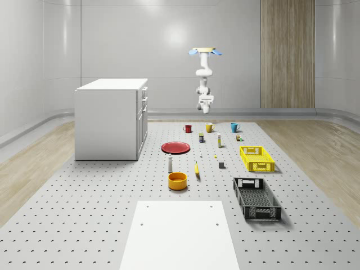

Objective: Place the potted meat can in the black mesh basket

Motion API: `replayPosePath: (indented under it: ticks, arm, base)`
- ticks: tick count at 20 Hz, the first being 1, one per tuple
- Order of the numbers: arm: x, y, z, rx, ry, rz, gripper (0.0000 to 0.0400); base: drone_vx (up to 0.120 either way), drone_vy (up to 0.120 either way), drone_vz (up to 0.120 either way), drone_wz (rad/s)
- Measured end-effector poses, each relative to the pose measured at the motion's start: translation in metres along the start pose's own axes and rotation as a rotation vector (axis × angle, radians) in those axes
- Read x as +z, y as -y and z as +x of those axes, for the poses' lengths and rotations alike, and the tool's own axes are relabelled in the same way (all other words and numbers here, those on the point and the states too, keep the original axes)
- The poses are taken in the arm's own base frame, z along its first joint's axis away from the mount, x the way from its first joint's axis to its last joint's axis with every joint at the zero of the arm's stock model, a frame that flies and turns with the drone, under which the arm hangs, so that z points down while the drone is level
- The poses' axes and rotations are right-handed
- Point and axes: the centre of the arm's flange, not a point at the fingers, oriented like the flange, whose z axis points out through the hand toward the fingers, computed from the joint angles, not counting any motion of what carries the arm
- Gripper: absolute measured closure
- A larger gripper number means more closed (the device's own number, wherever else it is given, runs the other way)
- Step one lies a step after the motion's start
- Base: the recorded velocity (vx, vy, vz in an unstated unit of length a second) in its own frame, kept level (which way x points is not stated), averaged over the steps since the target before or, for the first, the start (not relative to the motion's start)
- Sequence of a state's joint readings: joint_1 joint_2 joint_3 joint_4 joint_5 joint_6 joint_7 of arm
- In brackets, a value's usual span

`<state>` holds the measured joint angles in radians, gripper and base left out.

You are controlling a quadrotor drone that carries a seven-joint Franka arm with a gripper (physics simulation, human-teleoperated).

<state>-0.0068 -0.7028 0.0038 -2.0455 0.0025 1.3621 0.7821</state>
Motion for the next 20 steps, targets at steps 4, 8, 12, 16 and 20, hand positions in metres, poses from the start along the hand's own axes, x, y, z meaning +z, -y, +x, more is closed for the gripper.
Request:
replayPosePath:
  ticks: [4,8,12,16,20]
  arm:
    - [-0.0013,-0.0001,-0.0001,0.000,-0.002,0.002,0.0000]
    - [-0.0017,-0.0002,-0.0003,0.000,-0.005,0.004,0.0000]
    - [-0.0019,-0.0004,-0.0005,0.000,-0.007,0.006,0.0000]
    - [-0.0020,-0.0005,-0.0008,0.000,-0.010,0.007,0.0000]
    - [-0.0020,-0.0006,-0.0012,0.000,-0.014,0.008,0.0000]
  base:
    - [0.120,-0.120,0.000,0.000]
    - [0.120,-0.120,0.000,0.000]
    - [0.120,-0.120,0.000,0.000]
    - [0.120,-0.120,0.000,0.000]
    - [0.120,-0.030,0.000,0.000]
